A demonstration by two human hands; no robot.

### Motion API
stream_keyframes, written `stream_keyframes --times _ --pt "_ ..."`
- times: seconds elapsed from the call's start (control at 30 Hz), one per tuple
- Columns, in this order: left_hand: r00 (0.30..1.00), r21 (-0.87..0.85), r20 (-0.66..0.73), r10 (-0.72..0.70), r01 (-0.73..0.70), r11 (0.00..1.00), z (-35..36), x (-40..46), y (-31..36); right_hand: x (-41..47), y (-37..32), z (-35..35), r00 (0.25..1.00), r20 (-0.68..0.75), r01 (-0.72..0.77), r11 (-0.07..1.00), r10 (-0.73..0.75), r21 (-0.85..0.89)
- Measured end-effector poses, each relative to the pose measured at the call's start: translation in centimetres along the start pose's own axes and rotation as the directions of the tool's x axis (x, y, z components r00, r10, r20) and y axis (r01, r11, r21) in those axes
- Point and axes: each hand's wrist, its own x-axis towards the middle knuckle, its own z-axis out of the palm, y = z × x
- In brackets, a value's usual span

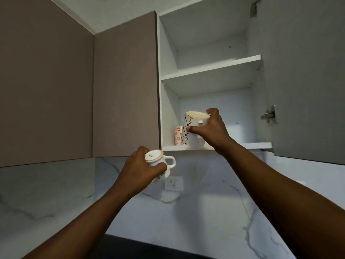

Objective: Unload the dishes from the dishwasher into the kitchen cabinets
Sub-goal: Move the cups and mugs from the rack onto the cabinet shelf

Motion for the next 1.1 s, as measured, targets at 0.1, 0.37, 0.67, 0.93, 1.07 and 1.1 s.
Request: stream_keyframes --times 0.1,0.37,0.67,0.93,1.07,1.1 --pt "1.0 0.025 -0.017 -0.017 0.018 1.0 1.1 3.4 -1.3 4.3 2.3 4.0 1.0 -0.016 0.024 0.999 -0.025 -0.044" --pt "0.999 0.08 -0.021 0.038 -0.036 0.996 1.8 9.0 -3.3 9.2 8.5 12.2 0.997 0.023 -0.064 0.993 0.067 -0.097" --pt "0.995 -0.011 0.012 0.102 -0.101 0.995 2.6 16.0 -5.0 11.7 10.8 15.5 0.984 0.107 -0.108 0.956 0.142 -0.273" --pt "0.97 -0.156 0.086 0.228 -0.213 0.965 6.2 20.3 -1.9 13.6 12.1 7.3 0.98 -0.2 -0.055 0.938 -0.016 -0.343" --pt "0.927 -0.127 0.126 0.352 -0.337 0.933 11.6 24.3 3.1 14.3 15.0 -0.5 0.965 -0.26 -0.116 0.839 -0.031 -0.531" --pt "0.919 -0.102 0.162 0.359 -0.347 0.932 13.3 25.6 4.4 14.2 15.9 -2.1 0.962 -0.273 -0.152 0.813 -0.009 -0.562"
